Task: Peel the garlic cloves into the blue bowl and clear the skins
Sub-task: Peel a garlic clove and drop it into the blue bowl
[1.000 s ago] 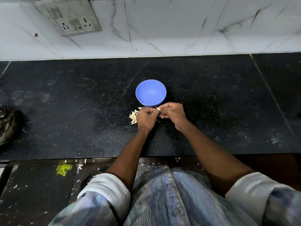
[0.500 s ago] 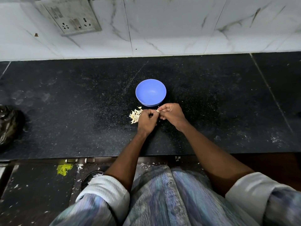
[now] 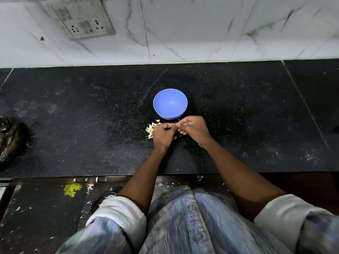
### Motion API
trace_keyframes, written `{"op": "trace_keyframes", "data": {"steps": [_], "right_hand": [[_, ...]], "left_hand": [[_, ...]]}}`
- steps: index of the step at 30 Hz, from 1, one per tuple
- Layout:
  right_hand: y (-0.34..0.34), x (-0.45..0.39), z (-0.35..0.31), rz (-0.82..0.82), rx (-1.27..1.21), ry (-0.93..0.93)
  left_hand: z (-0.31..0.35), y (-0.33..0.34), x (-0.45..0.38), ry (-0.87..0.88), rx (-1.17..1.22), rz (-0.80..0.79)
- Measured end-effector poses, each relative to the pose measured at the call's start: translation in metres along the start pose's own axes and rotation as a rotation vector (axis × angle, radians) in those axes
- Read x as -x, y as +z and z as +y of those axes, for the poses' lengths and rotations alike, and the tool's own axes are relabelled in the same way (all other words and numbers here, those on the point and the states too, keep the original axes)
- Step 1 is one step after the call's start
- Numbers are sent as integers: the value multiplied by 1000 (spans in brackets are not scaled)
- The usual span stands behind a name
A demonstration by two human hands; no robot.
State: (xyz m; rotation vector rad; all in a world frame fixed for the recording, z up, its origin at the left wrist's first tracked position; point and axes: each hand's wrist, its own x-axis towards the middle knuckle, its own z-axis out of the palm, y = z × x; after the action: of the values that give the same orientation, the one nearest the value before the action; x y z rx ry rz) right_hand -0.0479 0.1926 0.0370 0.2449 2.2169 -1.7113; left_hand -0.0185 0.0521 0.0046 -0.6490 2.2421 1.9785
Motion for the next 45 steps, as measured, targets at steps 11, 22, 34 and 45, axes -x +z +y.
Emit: {"op": "trace_keyframes", "data": {"steps": [11, 22, 34, 45], "right_hand": [[-5, -1, -1, -86, -53, 62], [-5, -4, 4, -57, -37, 33], [-5, -6, 3, -39, -10, 37], [-4, -8, 9, -47, -30, 55]], "left_hand": [[1, -3, 2, 226, -377, 34], [9, -4, 3, 50, -115, -10], [10, -1, 2, 159, -384, 40], [19, 0, 7, 168, -517, 78]]}}
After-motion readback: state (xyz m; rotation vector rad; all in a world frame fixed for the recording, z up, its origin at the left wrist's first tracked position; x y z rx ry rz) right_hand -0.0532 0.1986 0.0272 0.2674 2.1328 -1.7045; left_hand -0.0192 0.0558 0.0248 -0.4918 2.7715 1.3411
